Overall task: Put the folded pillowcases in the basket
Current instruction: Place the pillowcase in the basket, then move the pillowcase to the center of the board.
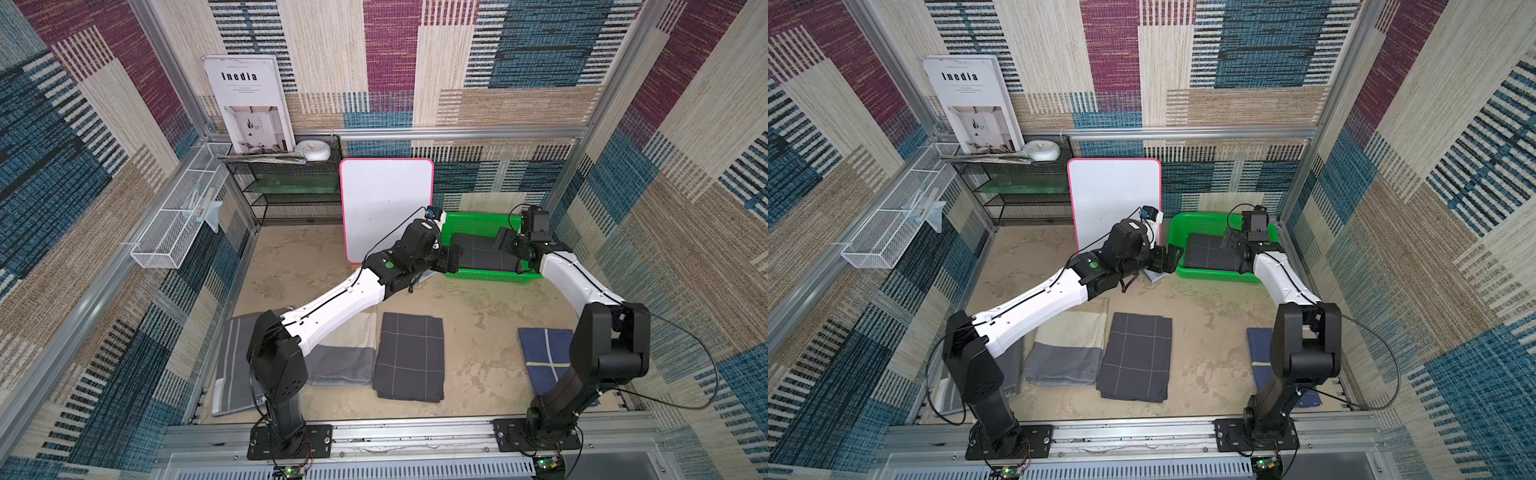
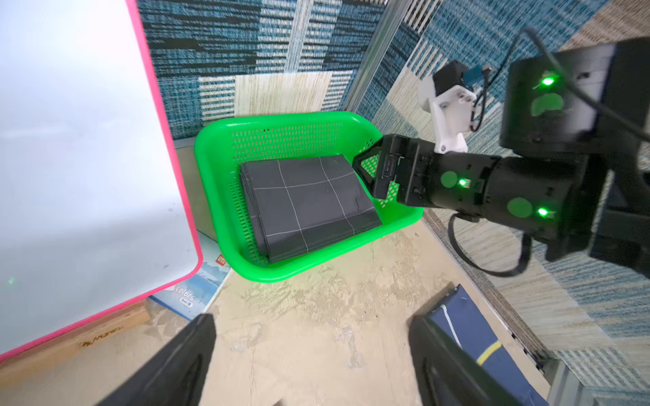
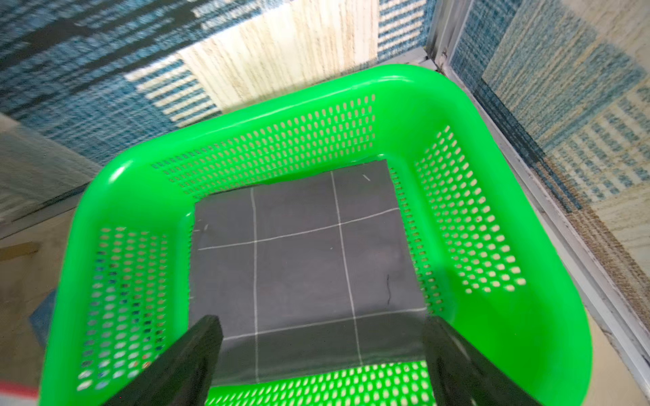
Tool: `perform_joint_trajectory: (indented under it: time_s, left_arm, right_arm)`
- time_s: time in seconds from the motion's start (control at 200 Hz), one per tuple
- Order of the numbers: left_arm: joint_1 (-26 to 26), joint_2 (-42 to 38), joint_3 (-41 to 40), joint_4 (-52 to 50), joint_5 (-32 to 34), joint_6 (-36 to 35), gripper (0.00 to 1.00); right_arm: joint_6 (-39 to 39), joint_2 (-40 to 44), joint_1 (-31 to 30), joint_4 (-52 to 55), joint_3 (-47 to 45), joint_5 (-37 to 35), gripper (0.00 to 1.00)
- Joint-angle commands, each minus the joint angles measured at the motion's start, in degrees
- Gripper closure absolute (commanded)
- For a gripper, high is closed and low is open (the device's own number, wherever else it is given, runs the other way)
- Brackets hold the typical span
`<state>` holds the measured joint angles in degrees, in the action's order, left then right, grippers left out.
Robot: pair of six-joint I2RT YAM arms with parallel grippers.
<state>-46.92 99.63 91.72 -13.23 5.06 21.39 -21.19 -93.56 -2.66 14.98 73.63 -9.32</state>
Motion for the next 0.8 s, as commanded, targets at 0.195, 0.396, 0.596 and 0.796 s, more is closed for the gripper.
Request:
perform_joint_trajectory:
  time_s: [0.195, 0.396, 0.596, 0.796]
  left_arm:
    - [0.16, -22.23, -29.92, 3.79, 12.47, 2.92, 0.01]
    - [0.15, -35.13, -47.47, 3.04, 17.15, 8.73, 0.01]
    - [0.2, -39.39, -49.39, -6.86, 24.35, 13.72, 0.01]
    - [0.16, -43.59, -50.53, -4.93, 25.21, 13.99, 0.01]
  right_arm:
    - [-3.45, 21.47, -11.65, -0.28, -19.61, 5.85, 0.06]
    - [-7.89, 27.87, -21.63, 2.21, -27.86, 5.17, 0.06]
    - [-11.17, 24.82, -31.42, 3.65, -29.41, 3.68, 0.06]
    - [-13.71, 18.86, -38.24, 4.56, -28.71, 3.42, 0.06]
